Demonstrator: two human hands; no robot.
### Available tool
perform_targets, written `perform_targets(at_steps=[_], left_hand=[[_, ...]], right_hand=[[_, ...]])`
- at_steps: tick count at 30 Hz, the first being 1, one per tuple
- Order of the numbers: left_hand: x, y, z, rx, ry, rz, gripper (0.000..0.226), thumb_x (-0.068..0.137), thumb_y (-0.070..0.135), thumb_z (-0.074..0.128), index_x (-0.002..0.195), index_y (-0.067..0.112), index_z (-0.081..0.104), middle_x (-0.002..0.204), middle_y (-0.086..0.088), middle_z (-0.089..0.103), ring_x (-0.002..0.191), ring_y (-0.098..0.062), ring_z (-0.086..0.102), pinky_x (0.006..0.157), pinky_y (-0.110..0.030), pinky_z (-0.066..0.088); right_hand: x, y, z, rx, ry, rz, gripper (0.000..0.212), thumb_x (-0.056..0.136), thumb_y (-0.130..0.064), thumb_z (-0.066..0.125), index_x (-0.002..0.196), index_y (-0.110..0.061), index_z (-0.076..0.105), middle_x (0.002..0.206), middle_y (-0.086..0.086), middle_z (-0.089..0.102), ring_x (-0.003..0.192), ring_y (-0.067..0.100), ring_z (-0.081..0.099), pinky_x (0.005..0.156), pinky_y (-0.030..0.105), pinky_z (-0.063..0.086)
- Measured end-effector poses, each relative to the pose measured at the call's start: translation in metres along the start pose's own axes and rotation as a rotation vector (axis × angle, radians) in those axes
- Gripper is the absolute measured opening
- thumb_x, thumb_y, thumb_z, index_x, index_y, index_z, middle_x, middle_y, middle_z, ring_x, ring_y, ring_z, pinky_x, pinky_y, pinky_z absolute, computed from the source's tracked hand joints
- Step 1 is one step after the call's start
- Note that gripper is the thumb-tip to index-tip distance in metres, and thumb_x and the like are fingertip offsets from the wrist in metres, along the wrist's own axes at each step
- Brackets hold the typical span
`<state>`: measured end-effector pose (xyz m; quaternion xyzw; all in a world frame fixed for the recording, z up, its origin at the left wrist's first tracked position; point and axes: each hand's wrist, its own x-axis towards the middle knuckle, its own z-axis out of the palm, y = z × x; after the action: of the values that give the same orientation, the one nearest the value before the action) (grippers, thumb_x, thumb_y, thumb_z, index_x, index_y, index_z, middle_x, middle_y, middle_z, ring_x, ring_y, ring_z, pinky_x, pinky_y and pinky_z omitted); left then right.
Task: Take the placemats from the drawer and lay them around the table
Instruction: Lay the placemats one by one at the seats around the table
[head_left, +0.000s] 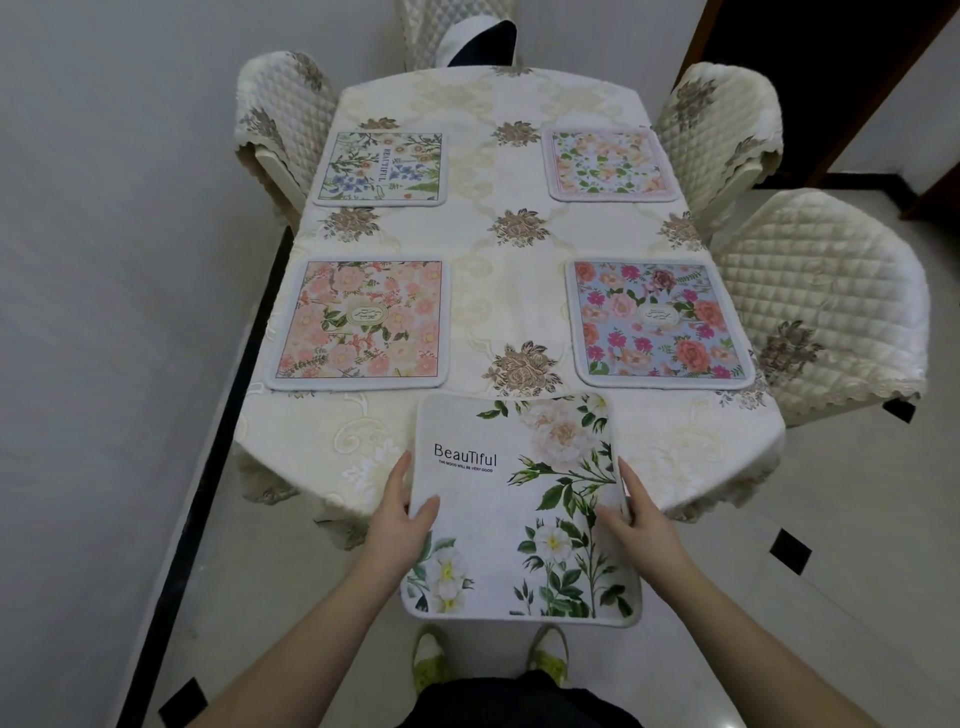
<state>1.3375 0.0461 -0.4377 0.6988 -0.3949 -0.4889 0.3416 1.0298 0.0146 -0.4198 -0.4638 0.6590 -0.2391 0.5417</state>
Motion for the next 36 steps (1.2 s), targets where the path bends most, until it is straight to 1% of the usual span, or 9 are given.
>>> perform_targets(at_steps=[5,8,10,14,17,21,27,31,36], left_hand=[[-0.002,0.001,-0.007,-0.010,0.018,0.016,0.069,0.096,0.006,0.058,0.144,0.045,0.027,0.132,-0.004,0.064,0.119,-0.022,0.063,0.098,-0.041,0.052],[-0.004,0.011,-0.014,-0.033,0.041,-0.003,0.075,0.096,0.004,0.057,0.154,0.035,0.020,0.120,-0.001,0.069,0.102,-0.015,0.069,0.080,-0.025,0.056],[-0.005,0.022,-0.022,-0.062,0.053,-0.006,0.073,0.096,0.004,0.058,0.155,0.029,0.023,0.113,0.001,0.070,0.093,-0.009,0.071,0.075,-0.023,0.056],[-0.007,0.051,-0.045,-0.074,0.058,0.058,0.062,0.095,0.008,0.062,0.148,0.030,0.038,0.110,0.001,0.073,0.083,-0.012,0.074,0.072,-0.033,0.060],[-0.009,0.081,-0.065,-0.125,0.047,0.101,0.060,0.094,0.008,0.063,0.141,0.037,0.043,0.105,0.000,0.075,0.080,-0.017,0.076,0.067,-0.034,0.061],[-0.009,0.120,-0.095,-0.202,0.018,0.133,0.060,0.094,0.007,0.063,0.140,0.042,0.045,0.101,-0.003,0.077,0.084,-0.029,0.075,0.073,-0.048,0.060],[-0.013,0.170,-0.129,-0.331,-0.054,0.196,0.054,0.095,-0.001,0.058,0.134,0.036,0.054,0.102,-0.011,0.077,0.083,-0.031,0.075,0.064,-0.041,0.062],[-0.014,0.199,-0.145,-0.382,-0.071,0.228,0.053,0.094,-0.004,0.057,0.133,0.031,0.055,0.090,-0.015,0.077,0.068,-0.026,0.075,0.052,-0.034,0.059],[-0.015,0.229,-0.164,-0.386,-0.076,0.282,0.047,0.094,-0.003,0.057,0.135,0.019,0.056,0.081,-0.012,0.077,0.062,-0.023,0.073,0.048,-0.031,0.057]], right_hand=[[-0.004,-0.011,0.006,-0.173,0.034,-0.065,0.075,0.093,-0.011,0.062,0.152,-0.036,0.024,0.126,-0.009,0.061,0.099,0.002,0.062,0.080,0.014,0.049],[-0.002,-0.024,0.006,-0.170,0.043,-0.073,0.074,0.092,-0.012,0.062,0.152,-0.035,0.025,0.129,-0.002,0.063,0.097,0.009,0.067,0.086,0.030,0.056],[-0.002,-0.037,0.002,-0.161,0.061,-0.074,0.076,0.090,-0.016,0.064,0.150,-0.041,0.024,0.127,-0.002,0.062,0.093,0.016,0.071,0.084,0.040,0.059],[-0.009,-0.075,-0.008,-0.122,0.081,-0.122,0.074,0.090,-0.016,0.067,0.148,-0.041,0.028,0.118,-0.004,0.066,0.091,0.006,0.070,0.072,0.024,0.057],[-0.016,-0.103,-0.014,-0.053,0.083,-0.151,0.069,0.091,-0.017,0.067,0.146,-0.041,0.033,0.112,-0.006,0.069,0.087,0.011,0.073,0.077,0.038,0.061],[-0.027,-0.136,-0.015,0.091,0.066,-0.161,0.066,0.092,-0.015,0.067,0.144,-0.041,0.036,0.110,-0.001,0.068,0.086,0.020,0.074,0.077,0.048,0.061],[-0.044,-0.184,-0.017,0.320,0.043,-0.161,0.063,0.093,-0.007,0.063,0.145,-0.036,0.040,0.115,0.009,0.069,0.089,0.031,0.074,0.065,0.043,0.060],[-0.059,-0.210,-0.022,0.359,0.057,-0.224,0.060,0.093,-0.003,0.061,0.140,-0.036,0.044,0.109,0.010,0.073,0.087,0.034,0.073,0.059,0.040,0.060],[-0.076,-0.239,-0.027,0.374,0.060,-0.266,0.059,0.092,-0.001,0.061,0.138,-0.035,0.046,0.102,0.010,0.075,0.087,0.035,0.073,0.058,0.041,0.061]])
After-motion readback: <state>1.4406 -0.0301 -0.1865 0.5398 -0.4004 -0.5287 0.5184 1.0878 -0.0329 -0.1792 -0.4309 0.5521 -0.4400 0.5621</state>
